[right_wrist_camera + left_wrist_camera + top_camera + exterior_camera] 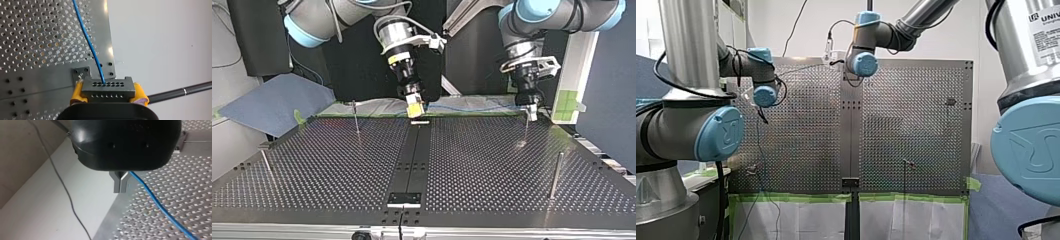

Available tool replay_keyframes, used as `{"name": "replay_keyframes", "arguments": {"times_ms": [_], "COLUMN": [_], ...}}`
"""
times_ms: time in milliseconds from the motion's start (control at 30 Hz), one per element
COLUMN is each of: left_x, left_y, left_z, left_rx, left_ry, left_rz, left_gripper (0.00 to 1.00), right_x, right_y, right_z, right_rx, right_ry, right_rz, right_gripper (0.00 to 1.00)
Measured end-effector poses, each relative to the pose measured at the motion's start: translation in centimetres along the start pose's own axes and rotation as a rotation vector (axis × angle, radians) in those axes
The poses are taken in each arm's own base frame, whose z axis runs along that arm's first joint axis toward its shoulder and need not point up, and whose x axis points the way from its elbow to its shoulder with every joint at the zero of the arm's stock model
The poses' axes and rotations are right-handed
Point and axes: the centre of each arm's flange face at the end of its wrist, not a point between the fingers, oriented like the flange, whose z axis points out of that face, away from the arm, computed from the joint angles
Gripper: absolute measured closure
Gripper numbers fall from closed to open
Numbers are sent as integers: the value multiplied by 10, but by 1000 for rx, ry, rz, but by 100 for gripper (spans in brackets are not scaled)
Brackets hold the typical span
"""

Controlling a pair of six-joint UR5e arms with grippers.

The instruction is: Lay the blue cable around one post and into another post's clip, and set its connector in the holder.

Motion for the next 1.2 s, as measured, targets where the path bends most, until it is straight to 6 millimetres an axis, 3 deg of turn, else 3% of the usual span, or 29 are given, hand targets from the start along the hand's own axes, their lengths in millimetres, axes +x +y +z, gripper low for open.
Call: {"name": "replay_keyframes", "arguments": {"times_ms": [167, 433, 800, 1200], "left_x": [-26, -66, -100, -113], "left_y": [-3, -5, 6, 45], "left_z": [17, 44, 80, 124], "left_rx": [19, 23, 2, -100], "left_ry": [-30, -88, -110, -95], "left_rz": [-36, -84, -117, -94], "left_gripper": [100, 100, 100, 100], "right_x": [2, 30, 50, 51], "right_y": [-6, -9, -15, -23], "right_z": [11, 32, 45, 57], "right_rx": [28, 46, 86, 118], "right_ry": [5, 68, 106, 102], "right_rz": [-1, 6, 8, 8], "right_gripper": [100, 100, 100, 100]}}
